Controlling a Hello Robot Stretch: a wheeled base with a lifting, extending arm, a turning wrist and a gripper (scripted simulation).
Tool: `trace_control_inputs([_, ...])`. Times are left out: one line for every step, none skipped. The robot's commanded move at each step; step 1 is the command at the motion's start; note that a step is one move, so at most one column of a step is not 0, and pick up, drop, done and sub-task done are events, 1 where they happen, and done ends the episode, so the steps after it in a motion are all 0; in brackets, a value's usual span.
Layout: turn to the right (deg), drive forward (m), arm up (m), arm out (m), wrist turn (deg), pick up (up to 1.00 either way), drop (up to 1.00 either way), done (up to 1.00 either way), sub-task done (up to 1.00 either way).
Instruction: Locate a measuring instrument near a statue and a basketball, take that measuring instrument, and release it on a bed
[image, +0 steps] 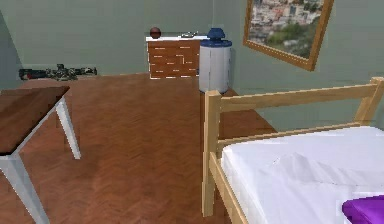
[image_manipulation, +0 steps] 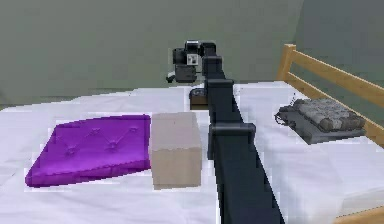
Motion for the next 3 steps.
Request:
trace_control_inputs([0.0, 0.00, 0.02, 0.00, 0.0, 0.00, 0.00, 0.00, 0.00])
trace_control_inputs([0.0, 0.00, 0.00, -0.08, 0.0, 0.00, 0.00, 0.00, 0.00])
trace_control_inputs([0.0, 0.00, 0.00, 0.00, 0.0, 0.00, 0.00, 1.00, 0.00])
